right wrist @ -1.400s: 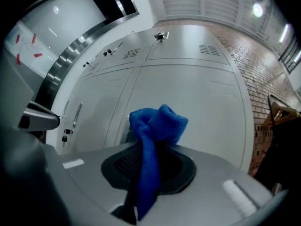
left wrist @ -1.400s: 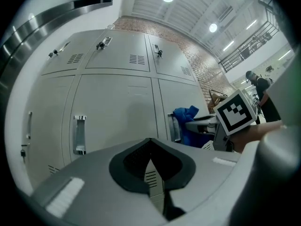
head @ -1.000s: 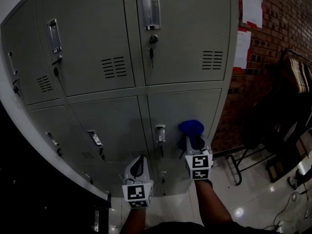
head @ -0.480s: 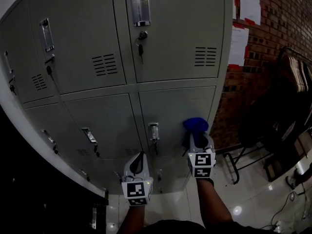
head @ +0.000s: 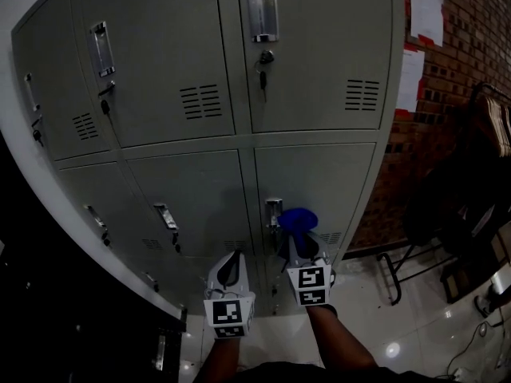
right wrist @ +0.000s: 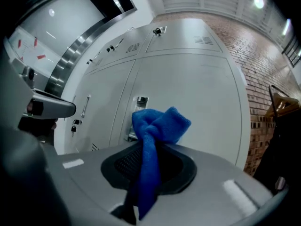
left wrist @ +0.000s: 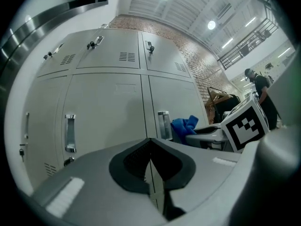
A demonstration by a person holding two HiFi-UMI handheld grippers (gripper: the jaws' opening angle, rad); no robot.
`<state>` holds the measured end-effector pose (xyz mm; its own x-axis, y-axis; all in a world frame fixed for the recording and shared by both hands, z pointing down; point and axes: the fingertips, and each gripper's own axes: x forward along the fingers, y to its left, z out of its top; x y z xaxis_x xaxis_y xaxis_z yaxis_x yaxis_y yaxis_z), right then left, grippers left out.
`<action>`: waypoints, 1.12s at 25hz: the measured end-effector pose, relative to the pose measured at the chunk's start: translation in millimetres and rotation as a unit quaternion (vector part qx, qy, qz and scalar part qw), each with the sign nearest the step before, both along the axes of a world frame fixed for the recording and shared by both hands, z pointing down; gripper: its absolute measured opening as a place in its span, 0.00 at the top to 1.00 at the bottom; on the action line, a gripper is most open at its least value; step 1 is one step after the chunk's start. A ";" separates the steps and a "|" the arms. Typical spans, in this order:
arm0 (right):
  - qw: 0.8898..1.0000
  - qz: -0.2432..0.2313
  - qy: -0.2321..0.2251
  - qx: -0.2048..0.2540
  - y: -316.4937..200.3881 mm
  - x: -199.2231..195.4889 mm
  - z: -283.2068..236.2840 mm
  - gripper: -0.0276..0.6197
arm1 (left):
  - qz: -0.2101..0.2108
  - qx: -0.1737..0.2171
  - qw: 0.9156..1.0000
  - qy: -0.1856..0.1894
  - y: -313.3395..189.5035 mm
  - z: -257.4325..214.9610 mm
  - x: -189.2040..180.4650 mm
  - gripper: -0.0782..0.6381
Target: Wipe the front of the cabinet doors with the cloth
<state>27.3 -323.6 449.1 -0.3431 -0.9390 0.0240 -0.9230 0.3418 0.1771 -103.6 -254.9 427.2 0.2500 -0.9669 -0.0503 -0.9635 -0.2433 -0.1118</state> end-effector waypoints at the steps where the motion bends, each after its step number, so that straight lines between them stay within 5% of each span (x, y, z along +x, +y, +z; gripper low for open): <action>1: 1.000 -0.003 -0.002 -0.002 -0.4 -4.4 2.1 0.85 | -0.001 -0.002 1.000 0.002 0.6 1.0 -4.0 0.87; 16: 0.998 0.011 0.022 -0.058 -15.2 -32.8 33.8 0.85 | 0.005 -0.011 1.000 0.002 -0.6 6.5 -31.9 0.87; 28: 0.996 0.062 0.016 -0.060 -19.8 41.5 34.4 0.85 | 0.003 -0.013 1.000 0.022 -3.9 7.0 -4.2 0.87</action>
